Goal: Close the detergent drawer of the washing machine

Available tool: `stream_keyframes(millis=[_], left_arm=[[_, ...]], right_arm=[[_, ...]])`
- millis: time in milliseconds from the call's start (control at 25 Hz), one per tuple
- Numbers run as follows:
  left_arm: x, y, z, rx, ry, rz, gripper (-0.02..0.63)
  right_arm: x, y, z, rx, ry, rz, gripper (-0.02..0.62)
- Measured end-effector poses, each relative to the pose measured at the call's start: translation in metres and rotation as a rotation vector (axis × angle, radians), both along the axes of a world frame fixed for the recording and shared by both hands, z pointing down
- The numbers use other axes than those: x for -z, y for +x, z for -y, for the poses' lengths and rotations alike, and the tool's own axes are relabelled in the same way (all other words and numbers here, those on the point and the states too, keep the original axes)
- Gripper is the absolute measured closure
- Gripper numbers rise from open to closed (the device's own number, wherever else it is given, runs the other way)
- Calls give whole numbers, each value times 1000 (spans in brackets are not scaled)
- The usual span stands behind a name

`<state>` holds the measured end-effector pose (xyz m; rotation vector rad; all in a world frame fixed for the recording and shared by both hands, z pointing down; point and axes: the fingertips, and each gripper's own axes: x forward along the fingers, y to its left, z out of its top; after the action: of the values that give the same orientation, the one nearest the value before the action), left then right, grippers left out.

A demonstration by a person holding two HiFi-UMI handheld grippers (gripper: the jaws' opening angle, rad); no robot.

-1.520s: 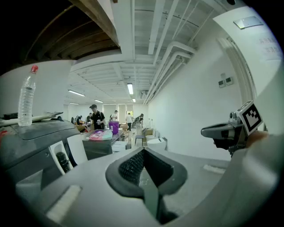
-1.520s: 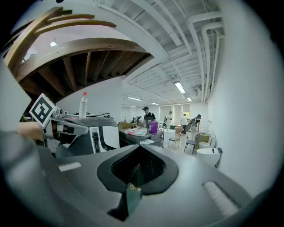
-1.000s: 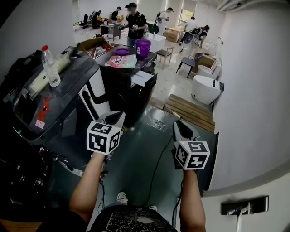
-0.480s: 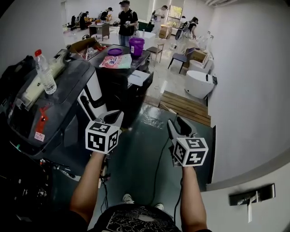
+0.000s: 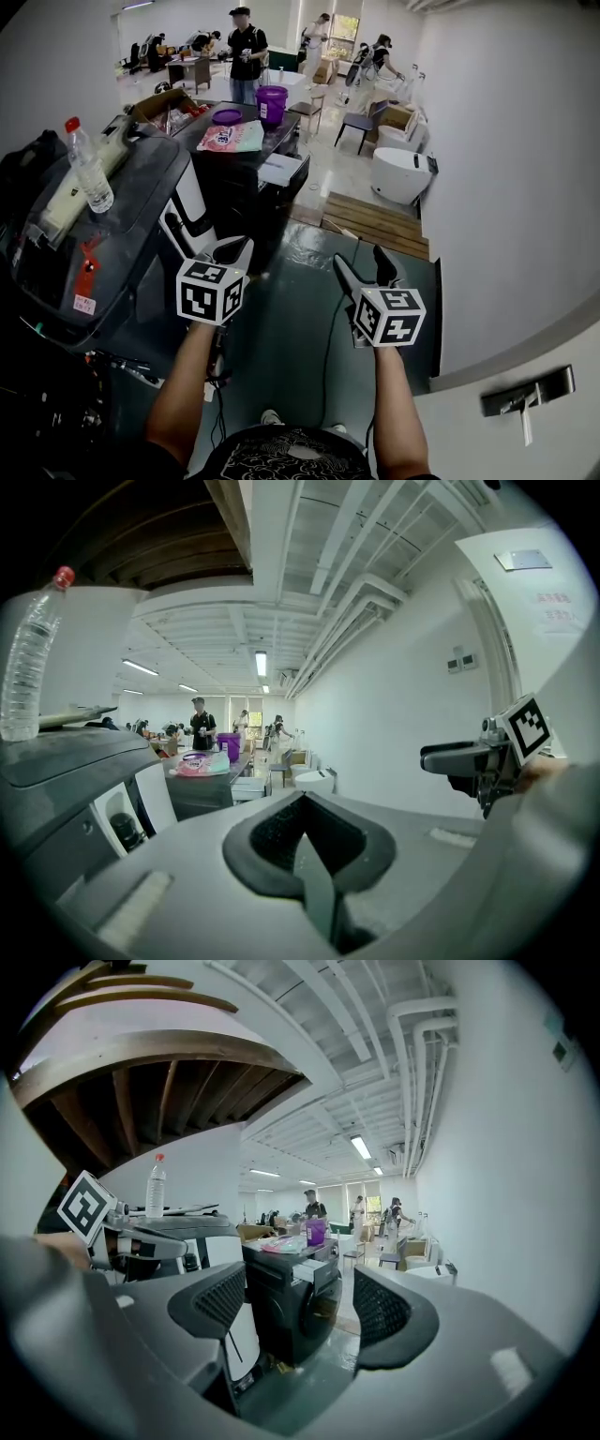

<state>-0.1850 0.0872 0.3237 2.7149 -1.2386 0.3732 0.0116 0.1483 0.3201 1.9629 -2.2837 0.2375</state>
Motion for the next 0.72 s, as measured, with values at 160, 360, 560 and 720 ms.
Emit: stream_keyframes(millis=[160,360,560,720], left_arm=[[0,-4,3,-16,-1,-2,606],[-1,-8,9,-33,-3,-1,606],[-1,-5,18,-53,1,7,606],[-5,-5,30,-52,-5,14,606]], right_arm=[[1,-5,1,-20,0,3,165],[1,-14,5,-26,-2,9,127],[1,-18,14,-28,1,12,115],[-4,-18,26,-28,-5,19,117]])
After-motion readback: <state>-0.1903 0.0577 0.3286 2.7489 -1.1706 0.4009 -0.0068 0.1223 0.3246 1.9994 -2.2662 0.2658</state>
